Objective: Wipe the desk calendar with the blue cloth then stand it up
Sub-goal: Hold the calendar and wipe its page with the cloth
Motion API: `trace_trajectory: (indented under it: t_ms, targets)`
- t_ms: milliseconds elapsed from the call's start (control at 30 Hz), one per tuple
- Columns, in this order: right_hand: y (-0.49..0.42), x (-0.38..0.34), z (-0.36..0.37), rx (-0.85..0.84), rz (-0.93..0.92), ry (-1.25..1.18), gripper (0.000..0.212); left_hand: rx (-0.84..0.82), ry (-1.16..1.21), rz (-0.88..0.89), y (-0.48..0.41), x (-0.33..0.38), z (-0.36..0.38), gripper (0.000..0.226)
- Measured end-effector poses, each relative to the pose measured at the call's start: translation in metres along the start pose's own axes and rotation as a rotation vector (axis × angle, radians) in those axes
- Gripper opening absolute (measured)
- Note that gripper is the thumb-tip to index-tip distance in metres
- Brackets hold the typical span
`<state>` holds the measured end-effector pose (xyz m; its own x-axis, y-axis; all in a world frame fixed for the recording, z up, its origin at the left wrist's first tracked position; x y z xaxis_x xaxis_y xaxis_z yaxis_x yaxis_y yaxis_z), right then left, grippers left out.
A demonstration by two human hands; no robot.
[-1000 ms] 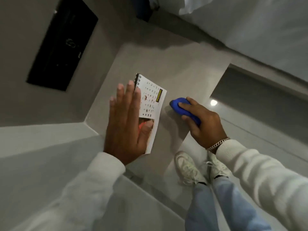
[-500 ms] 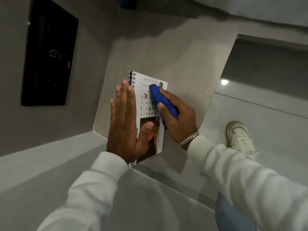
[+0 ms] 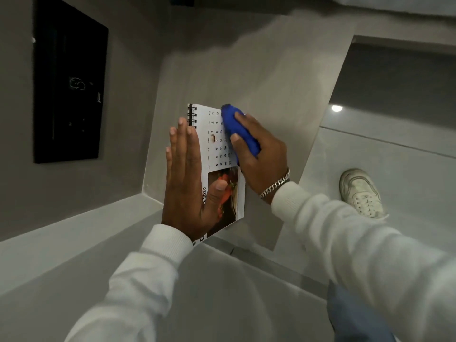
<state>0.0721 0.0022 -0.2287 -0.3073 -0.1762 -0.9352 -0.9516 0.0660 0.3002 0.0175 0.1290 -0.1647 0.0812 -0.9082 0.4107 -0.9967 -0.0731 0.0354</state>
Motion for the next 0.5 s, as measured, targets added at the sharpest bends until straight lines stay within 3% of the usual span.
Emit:
trace_trajectory:
  t_ms: [333, 500]
  targets:
    - [0.086, 0.025, -0.015, -0.244, 0.004, 0.029, 0.046, -0.010, 0.022, -0.010, -0.001, 0.003, -0.002, 0.087]
    - [0.037, 0.007, -0.005, -0.112, -0.026, 0.027, 0.045, -0.021, 0.027, -0.017, 0.000, 0.002, -0.001, 0.088]
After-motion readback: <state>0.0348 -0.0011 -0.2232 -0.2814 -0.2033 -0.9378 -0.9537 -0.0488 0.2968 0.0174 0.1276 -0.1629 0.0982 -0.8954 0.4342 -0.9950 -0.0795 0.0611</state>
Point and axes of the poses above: each hand's wrist, its own y-axis away from the middle knuckle, its own z-axis out of the palm, x = y × z, the point moved 2 cm from there along -y, towards the middle knuckle, and after that the axes turned 10 degrees about x, right-handed, at the moved point
